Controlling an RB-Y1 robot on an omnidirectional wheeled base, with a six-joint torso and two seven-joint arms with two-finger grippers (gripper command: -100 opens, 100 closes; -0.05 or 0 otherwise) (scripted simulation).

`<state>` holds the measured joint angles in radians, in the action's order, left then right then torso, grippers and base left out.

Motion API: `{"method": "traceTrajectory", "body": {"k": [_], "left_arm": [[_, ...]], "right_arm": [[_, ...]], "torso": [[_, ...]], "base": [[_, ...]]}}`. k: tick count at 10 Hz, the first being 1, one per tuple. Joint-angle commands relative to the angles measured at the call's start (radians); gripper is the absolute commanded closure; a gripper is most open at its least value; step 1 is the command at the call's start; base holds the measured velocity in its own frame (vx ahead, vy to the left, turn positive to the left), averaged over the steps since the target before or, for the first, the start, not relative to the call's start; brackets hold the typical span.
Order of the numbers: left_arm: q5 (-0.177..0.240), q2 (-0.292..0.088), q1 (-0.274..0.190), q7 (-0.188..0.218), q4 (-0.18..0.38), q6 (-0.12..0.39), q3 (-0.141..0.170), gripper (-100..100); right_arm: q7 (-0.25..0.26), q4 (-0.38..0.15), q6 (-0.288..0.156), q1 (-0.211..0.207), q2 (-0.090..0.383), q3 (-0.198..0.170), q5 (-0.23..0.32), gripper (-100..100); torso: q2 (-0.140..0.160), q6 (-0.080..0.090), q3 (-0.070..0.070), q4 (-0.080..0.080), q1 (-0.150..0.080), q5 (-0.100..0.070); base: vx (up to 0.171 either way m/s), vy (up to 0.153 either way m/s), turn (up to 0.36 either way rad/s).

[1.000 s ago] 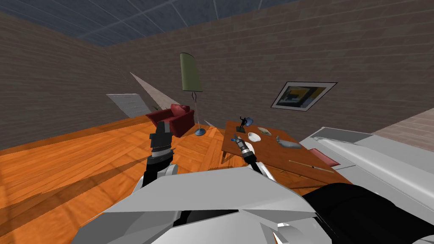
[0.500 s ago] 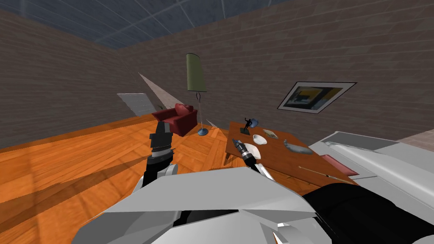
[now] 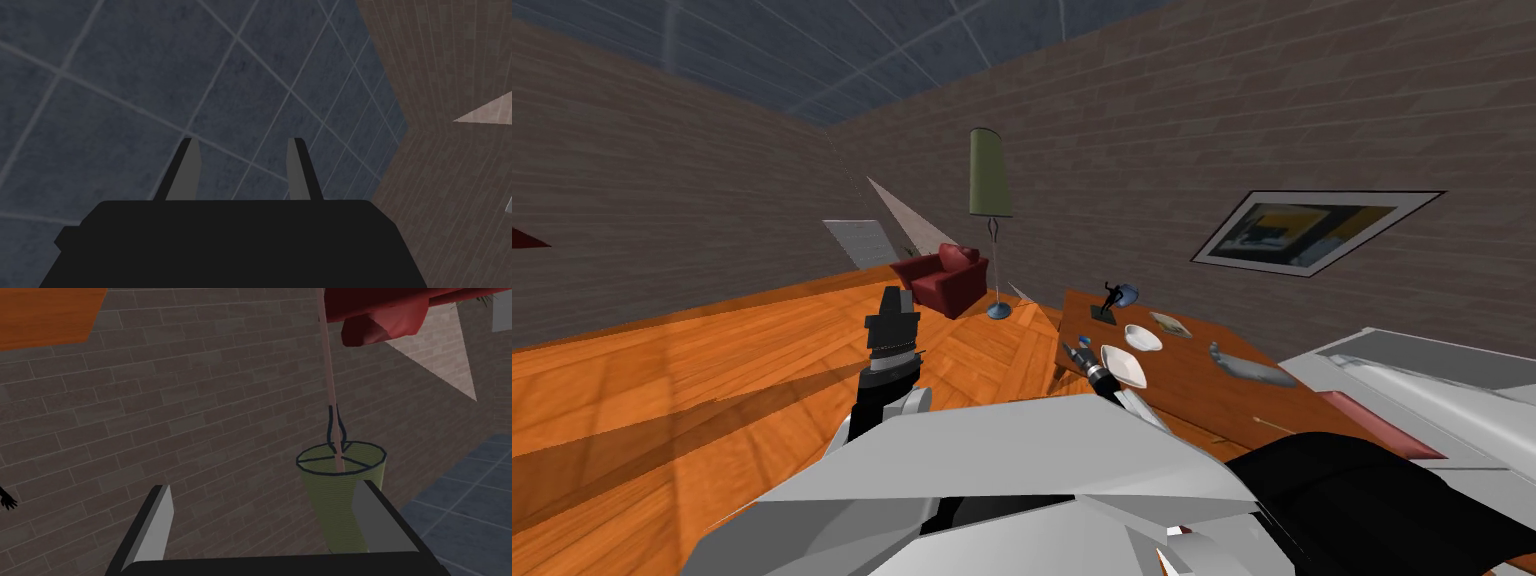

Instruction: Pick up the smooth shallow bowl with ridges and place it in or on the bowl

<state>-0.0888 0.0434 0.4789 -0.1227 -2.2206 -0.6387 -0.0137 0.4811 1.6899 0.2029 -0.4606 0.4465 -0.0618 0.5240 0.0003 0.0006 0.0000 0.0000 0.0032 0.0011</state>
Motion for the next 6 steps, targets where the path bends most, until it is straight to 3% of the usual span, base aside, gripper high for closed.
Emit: {"method": "traceTrajectory", "body": {"k": [1, 6], "left_arm": [[0.000, 0.000, 0.000, 0.000, 0.000, 0.000, 0.000, 0], [0.000, 0.000, 0.000, 0.000, 0.000, 0.000, 0.000, 0]], "right_arm": [[0.042, -0.050, -0.014, 0.002, 0.014, -0.010, 0.036, -100], [0.144, -0.220, -0.093, 0.030, 0.105, -0.050, 0.144, -100]], "torso": [[0.000, 0.000, 0.000, 0.000, 0.000, 0.000], [0.002, 0.000, 0.001, 0.001, -0.003, -0.001]], "base": [[0.001, 0.025, 0.095], [-0.017, 0.014, 0.133]]}}
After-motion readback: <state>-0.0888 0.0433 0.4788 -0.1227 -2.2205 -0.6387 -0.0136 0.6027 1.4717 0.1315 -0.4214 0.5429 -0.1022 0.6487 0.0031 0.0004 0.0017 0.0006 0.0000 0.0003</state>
